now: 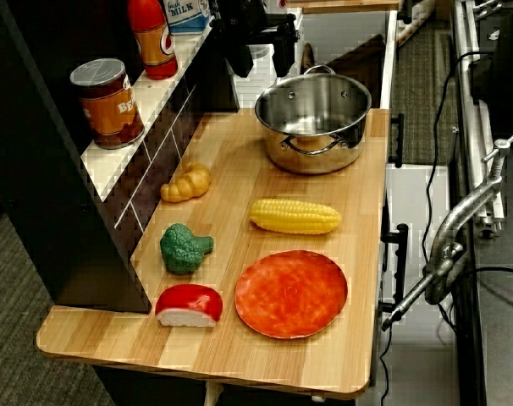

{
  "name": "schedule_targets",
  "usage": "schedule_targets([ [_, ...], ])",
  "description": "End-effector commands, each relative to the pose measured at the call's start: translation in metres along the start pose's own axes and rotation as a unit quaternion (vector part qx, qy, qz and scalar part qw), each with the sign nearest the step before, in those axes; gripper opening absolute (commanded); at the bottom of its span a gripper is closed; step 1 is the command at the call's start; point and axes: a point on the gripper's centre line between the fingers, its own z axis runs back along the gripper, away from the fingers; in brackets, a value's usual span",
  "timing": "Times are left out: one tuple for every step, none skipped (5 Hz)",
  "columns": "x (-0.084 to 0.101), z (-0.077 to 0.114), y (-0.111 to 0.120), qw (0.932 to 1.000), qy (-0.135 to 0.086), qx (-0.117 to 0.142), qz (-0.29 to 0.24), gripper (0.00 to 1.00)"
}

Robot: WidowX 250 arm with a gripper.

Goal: Lift pot

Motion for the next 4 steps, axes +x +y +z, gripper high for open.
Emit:
schedule_targets([
  [-0.002,0.018,-0.005,0.9983,0.005,0.01,0.057,1.0],
  [-0.001,0.002,0.002,0.9967,-0.001,0.025,0.077,1.0],
  [0.009,-0.006,0.0,0.9941,-0.009,0.033,0.103,1.0],
  [0.026,-0.003,0.0,0.9914,-0.003,0.044,0.123,1.0],
])
